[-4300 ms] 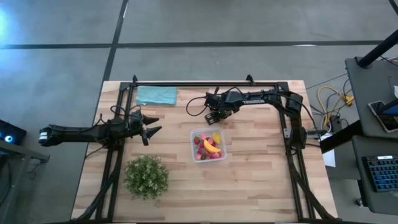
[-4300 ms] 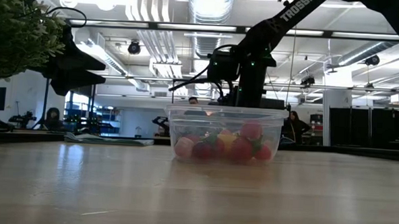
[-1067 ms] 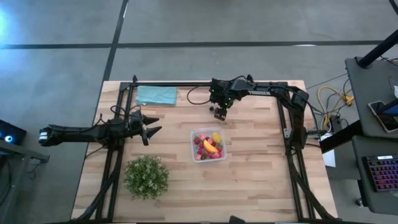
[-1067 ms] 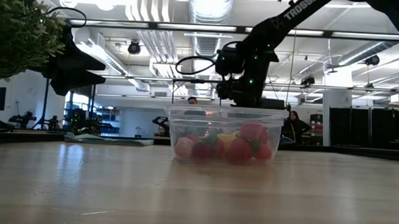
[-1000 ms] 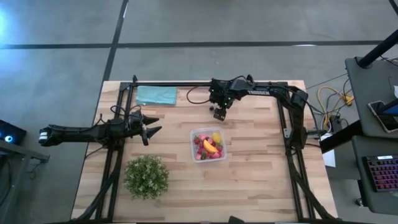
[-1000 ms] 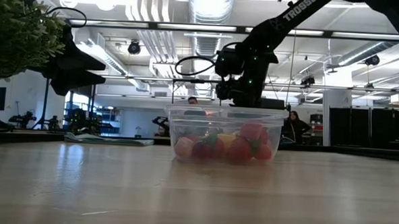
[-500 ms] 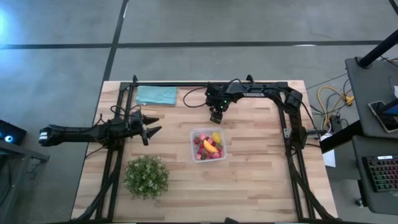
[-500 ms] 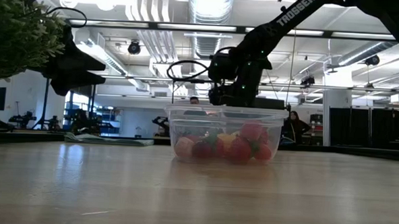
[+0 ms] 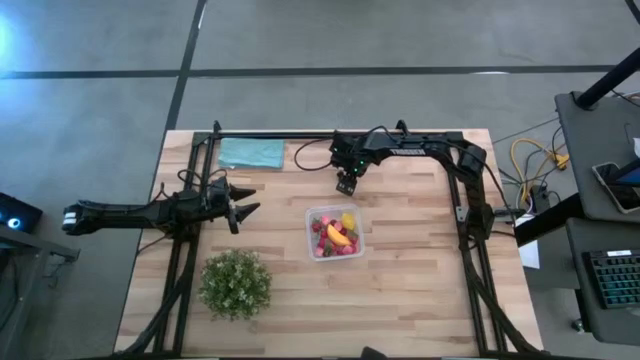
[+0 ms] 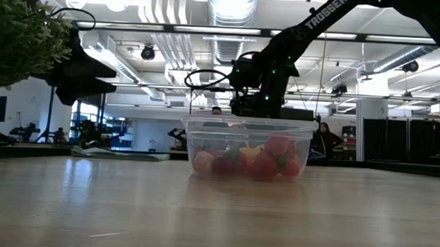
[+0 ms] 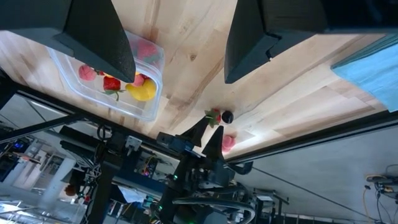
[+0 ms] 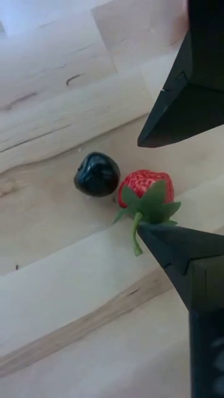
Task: Pick and placing Produce into tupperware
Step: Put the strawberry into the transparent container
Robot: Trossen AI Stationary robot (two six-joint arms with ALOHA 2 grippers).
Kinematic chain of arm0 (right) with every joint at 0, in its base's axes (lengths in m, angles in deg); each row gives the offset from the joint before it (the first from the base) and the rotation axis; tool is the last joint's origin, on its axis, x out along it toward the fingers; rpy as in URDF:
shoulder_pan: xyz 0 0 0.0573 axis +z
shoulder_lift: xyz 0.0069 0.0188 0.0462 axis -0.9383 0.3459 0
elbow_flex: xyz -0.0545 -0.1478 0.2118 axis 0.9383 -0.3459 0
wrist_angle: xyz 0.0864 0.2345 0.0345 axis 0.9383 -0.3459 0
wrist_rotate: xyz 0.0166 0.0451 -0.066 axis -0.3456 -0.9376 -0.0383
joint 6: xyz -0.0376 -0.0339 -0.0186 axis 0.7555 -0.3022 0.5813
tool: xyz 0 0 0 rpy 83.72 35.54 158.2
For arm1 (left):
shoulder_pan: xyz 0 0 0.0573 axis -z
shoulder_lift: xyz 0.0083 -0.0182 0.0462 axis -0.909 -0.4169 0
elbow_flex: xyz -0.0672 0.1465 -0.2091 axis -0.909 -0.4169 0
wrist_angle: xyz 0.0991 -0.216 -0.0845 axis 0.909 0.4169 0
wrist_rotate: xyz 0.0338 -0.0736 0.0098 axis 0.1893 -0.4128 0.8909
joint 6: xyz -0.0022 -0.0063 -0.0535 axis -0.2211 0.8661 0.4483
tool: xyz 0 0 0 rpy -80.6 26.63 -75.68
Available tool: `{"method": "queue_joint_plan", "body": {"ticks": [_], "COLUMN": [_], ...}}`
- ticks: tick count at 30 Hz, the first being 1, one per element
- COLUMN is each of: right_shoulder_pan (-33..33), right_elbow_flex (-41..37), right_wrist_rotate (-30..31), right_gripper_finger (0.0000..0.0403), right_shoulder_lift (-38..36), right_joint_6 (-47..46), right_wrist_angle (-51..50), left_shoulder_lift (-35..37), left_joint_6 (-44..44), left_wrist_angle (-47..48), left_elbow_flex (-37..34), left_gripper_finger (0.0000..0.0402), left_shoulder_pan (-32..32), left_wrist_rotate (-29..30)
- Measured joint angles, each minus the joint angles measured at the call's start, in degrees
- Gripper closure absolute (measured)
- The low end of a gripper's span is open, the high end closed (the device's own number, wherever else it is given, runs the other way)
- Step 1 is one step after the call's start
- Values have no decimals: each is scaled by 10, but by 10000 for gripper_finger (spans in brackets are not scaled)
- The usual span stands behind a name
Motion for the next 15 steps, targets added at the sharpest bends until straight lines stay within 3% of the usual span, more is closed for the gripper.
{"method": "queue_joint_plan", "body": {"ticks": [15], "right_shoulder_pan": [3], "right_elbow_flex": [0], "right_wrist_rotate": [3], "right_gripper_finger": [196], "right_shoulder_lift": [30], "right_joint_6": [-84], "right_wrist_angle": [-1], "left_shoulder_lift": [0], "left_joint_6": [0], "left_wrist_angle": [0], "left_elbow_flex": [0], "left_gripper_finger": [169], "left_shoulder_pan": [0], "left_wrist_rotate": [0]}}
